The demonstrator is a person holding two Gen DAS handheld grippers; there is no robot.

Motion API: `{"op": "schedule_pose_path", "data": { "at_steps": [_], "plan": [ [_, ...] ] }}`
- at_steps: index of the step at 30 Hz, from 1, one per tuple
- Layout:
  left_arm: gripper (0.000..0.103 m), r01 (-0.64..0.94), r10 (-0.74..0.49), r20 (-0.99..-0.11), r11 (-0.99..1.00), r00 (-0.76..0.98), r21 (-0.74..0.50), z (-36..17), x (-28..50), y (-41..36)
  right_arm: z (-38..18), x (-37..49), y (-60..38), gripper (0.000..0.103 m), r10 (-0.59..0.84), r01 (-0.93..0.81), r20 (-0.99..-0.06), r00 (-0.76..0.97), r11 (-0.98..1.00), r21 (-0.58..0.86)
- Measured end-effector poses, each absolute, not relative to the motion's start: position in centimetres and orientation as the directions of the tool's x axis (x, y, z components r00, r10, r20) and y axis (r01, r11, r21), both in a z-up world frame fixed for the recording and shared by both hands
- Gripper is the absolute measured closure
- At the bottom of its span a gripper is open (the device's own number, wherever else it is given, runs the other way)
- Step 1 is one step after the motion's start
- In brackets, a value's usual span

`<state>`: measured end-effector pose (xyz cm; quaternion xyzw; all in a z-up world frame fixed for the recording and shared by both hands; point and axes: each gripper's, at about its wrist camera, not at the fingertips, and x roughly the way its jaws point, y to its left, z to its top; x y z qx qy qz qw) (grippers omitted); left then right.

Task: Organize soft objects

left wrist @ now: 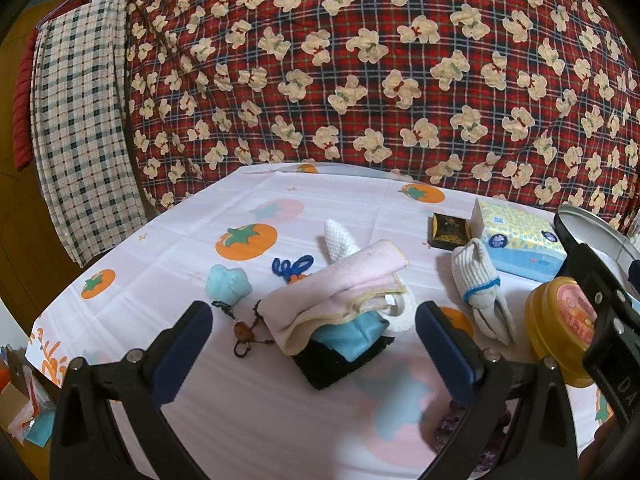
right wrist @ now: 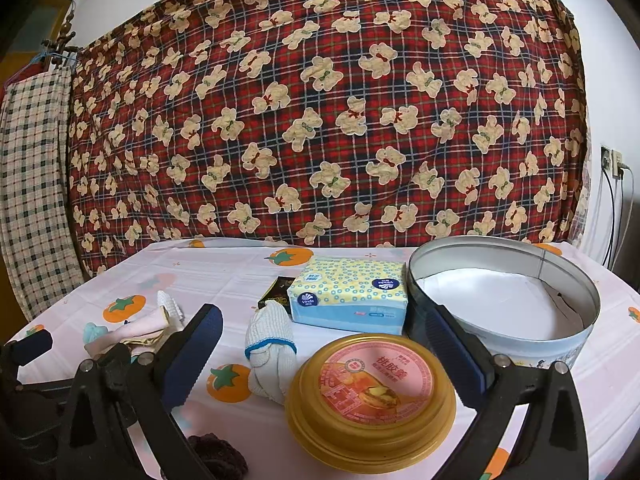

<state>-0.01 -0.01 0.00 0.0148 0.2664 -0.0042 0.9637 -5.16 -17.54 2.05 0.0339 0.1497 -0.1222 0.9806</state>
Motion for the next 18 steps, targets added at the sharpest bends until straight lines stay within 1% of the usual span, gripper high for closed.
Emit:
{"op": "schedule_pose_path", "data": {
  "at_steps": [18],
  "plan": [
    [0.000,0.015,-0.004,-0.518,1.000,0.855,0.019,0.00,-0.05,0.01,1.89,-5.19,-17.61,0.000,-0.229,0.250,-0.301,0.926,0.968,0.031]
  ]
}}
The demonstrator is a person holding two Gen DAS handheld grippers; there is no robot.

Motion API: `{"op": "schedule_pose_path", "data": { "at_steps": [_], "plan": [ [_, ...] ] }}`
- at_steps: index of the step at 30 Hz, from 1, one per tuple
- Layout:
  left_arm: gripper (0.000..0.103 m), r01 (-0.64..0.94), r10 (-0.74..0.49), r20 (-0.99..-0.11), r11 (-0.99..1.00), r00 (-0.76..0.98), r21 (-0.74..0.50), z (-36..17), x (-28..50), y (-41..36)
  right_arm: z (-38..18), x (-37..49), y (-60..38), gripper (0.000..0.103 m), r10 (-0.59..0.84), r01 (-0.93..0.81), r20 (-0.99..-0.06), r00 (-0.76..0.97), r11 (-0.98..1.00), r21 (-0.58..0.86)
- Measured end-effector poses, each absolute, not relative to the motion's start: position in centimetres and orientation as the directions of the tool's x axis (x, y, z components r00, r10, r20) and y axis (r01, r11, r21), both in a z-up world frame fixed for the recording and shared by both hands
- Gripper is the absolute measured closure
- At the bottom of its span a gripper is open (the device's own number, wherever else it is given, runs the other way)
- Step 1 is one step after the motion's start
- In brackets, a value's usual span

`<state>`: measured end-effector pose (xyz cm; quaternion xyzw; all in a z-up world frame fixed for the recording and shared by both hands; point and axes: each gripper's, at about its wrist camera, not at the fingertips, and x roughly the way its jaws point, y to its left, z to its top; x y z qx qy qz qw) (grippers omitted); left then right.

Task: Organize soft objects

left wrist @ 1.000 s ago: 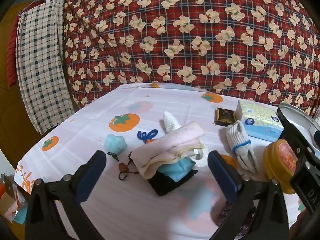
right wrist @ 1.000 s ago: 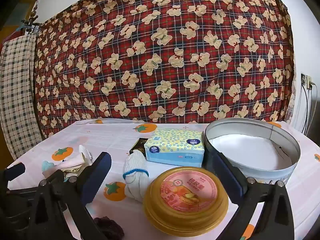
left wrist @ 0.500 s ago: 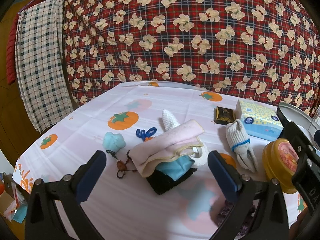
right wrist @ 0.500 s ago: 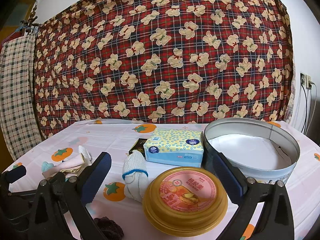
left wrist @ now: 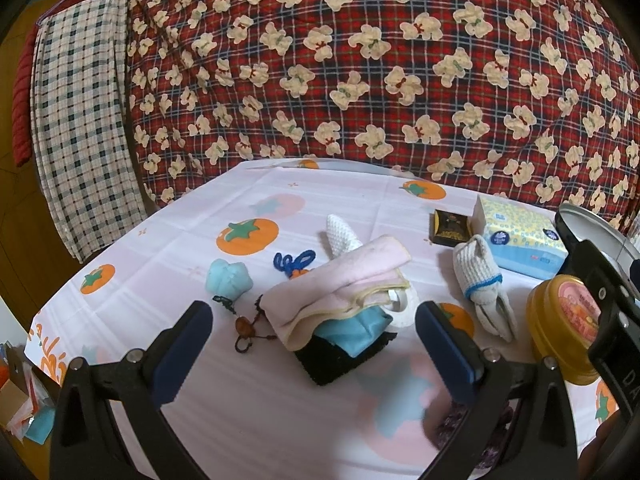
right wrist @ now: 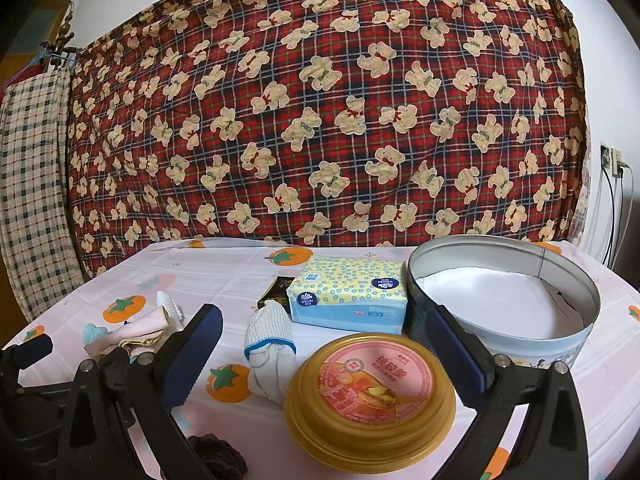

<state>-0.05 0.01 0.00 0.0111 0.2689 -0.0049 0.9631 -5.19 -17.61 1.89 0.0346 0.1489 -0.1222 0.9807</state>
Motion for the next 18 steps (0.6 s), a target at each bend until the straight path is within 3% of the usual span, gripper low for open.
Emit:
{"op": "schedule_pose_path", "data": {
  "at_steps": [18],
  "plan": [
    [0.000,0.015,-0.004,-0.521,1.000,0.853,0.018,0.01,-0.06,0.03,1.87,-5.17,-17.41,0.000,-0.228,0.248,-0.304,0.925,0.968,0.030]
  ]
}}
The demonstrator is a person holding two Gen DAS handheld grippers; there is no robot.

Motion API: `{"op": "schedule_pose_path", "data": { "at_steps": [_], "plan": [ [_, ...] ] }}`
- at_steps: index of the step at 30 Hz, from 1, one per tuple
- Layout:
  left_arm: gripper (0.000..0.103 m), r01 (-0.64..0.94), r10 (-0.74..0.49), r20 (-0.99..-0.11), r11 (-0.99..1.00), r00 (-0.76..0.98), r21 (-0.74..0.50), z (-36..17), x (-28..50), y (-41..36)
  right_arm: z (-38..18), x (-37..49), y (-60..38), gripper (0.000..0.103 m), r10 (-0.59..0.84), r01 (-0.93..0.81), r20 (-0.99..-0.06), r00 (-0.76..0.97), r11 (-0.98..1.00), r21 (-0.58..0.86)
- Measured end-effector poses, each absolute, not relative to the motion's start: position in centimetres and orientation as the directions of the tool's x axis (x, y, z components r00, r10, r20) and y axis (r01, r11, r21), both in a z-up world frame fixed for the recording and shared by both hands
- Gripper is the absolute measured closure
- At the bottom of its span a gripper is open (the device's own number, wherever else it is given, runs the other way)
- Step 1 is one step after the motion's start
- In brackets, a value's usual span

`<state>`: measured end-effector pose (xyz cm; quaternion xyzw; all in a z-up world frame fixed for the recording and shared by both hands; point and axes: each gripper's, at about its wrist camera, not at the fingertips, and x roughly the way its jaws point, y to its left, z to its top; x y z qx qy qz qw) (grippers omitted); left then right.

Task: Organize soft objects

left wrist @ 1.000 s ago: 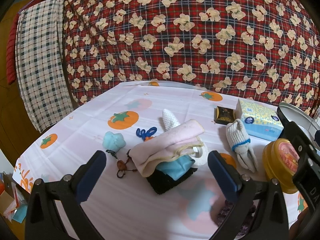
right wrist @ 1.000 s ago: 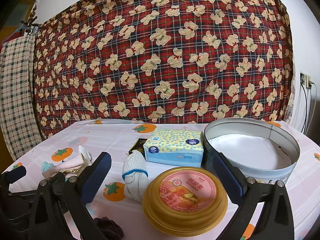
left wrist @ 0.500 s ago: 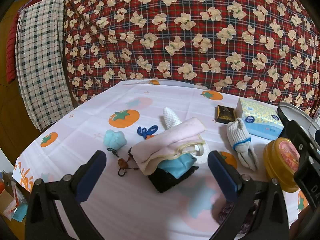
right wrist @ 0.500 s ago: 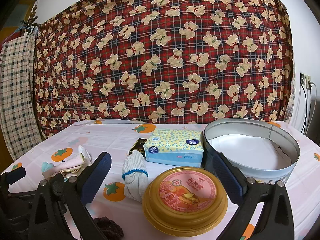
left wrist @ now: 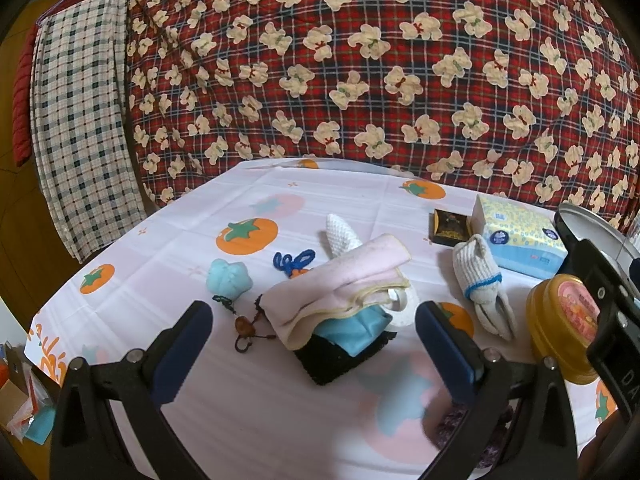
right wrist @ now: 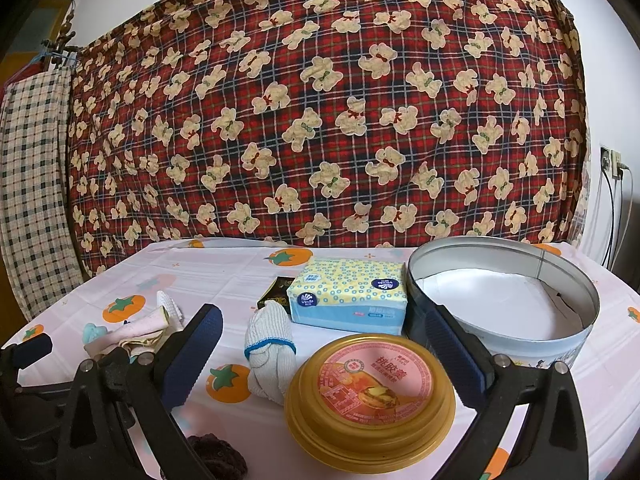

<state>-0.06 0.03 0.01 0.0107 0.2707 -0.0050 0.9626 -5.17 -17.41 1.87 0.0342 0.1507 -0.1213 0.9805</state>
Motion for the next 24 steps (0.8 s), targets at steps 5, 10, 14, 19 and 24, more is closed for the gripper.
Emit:
{"op": "schedule_pose_path", "data": {
  "at_steps": [5,10,14,19,24],
  "plan": [
    [0.000,0.013,-0.002,-0.520,1.000,0.854,0.018,0.0,-0.1,0.0,1.3,-4.3,-17.7,0.000,-0.219,0.243,-0.350,0.911,0.970,0.024],
    [0.000,0.004,-0.002,-0.513,1.000,0.858,0.002,-1.4,-0.6,0.8,1.3,-4.0,-17.8,0.000,-0.224,0.249,-0.366,0.903,0.968,0.024],
    [0.000,0.003,-0.003,-0.506,1.000,0.863,-0.001,-0.9,-0.8,1.0,1.5,-4.2,-17.4,0.000,-0.227,0.251,-0.363,0.904,0.968,0.021],
    [0.000,0.003,-0.002,-0.507,1.000,0.862,0.001,-0.4,-0.8,0.9,1.5,-4.2,-17.2,0.000,-0.221,0.241,-0.364,0.905,0.970,0.009],
    [0.000,0.016,-0.006,-0.510,1.000,0.860,0.016,0.0,-1.0,1.0,1.3,-4.1,-17.0,0.000,-0.177,0.198,-0.398,0.900,0.980,0.010]
  ]
}}
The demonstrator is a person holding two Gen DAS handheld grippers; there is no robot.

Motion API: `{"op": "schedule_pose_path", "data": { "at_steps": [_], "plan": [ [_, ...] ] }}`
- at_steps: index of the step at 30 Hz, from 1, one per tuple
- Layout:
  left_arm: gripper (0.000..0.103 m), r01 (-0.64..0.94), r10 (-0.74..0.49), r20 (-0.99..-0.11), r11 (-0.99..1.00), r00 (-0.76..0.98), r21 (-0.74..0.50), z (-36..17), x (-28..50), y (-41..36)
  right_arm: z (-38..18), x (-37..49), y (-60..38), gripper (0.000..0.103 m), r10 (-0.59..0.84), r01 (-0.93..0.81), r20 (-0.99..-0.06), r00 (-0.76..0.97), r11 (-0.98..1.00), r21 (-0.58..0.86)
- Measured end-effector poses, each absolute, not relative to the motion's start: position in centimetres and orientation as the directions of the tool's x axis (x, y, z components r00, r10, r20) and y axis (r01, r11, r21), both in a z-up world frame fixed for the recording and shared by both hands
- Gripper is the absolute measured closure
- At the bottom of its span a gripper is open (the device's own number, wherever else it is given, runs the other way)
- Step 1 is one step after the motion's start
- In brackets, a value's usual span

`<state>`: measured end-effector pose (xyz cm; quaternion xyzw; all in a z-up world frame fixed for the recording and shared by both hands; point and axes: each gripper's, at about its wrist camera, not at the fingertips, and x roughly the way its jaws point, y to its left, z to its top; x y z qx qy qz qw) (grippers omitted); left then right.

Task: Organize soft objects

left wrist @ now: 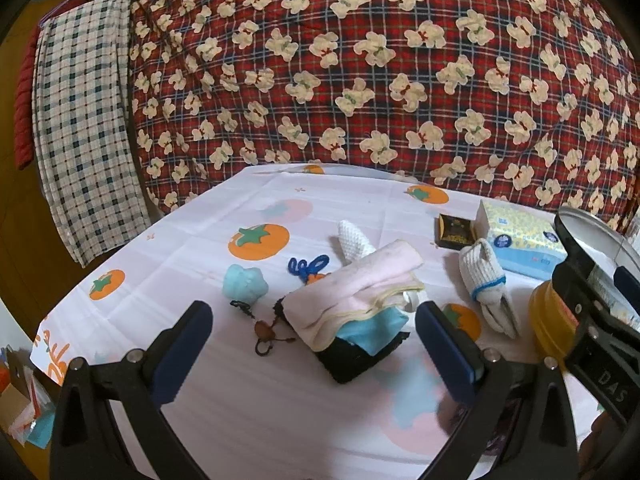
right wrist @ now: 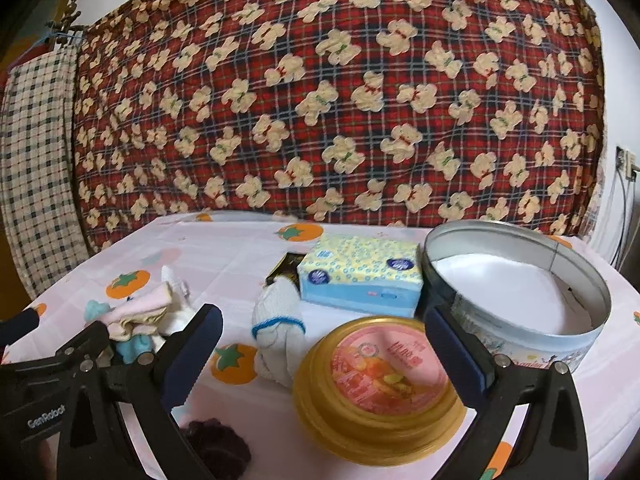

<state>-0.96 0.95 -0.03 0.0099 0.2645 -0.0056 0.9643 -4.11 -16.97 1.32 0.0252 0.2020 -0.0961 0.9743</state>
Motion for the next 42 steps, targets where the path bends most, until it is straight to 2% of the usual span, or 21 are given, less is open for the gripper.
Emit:
{"op": "schedule_pose_path", "data": {
  "at_steps": [9,15,19,24,25,28,32,35,38,42],
  "plan": [
    [0.000,-0.003,0.008,-0.565,1.000,0.825,0.011,-1.0,0.0,3.3,-0.2,-4.8,-14.6,0.001,-0.024,0.010,-0.523,0.852,0.999,-0.030],
    [0.000,-0.038,0.037,-0.587,0.999,0.808,0.010,-1.5,0.5,4.7,-1.1,-4.8,-12.5,0.002,0.100,-0.126,-0.601,0.793,0.992,-0.002],
    [0.000,-0.044,0.040,-0.596,0.999,0.802,0.008,-1.7,0.8,5.6,-2.7,-3.6,-10.5,0.023,0.149,-0.203,-0.685,0.713,0.979,0.002],
    [0.000,-0.048,0.045,-0.611,0.999,0.791,0.012,-2.1,1.1,6.9,-4.6,-2.1,-10.0,0.025,0.168,-0.216,-0.765,0.621,0.976,0.040],
    [0.000,-0.048,0.047,-0.616,0.999,0.787,0.016,-2.3,1.1,7.3,-4.6,-2.0,-10.0,0.028,0.164,-0.212,-0.769,0.618,0.976,0.038],
    [0.000,-0.057,0.061,-0.628,0.998,0.776,0.026,-2.9,1.1,8.6,-4.3,-2.2,-9.9,0.053,0.144,-0.222,-0.765,0.628,0.975,0.001],
    [0.000,-0.036,0.019,-0.637,0.999,0.770,-0.014,-3.1,1.2,10.0,-3.5,-2.8,-11.4,0.054,0.213,-0.224,-0.711,0.671,0.971,0.080],
    [0.000,0.028,-0.045,-0.621,0.999,0.782,-0.037,-2.4,1.3,9.3,-2.1,-3.8,-12.6,0.054,0.259,-0.223,-0.623,0.738,0.965,0.138],
    [0.001,0.102,-0.124,-0.603,0.992,0.788,-0.070,-1.4,1.9,8.1,-0.6,-4.5,-14.0,0.054,0.269,-0.202,-0.570,0.776,0.963,0.181],
    [0.002,0.217,-0.230,-0.628,0.971,0.743,-0.099,-1.0,4.3,5.1,0.3,-4.8,-15.3,0.054,0.230,-0.166,-0.553,0.800,0.972,0.165]
  ]
}}
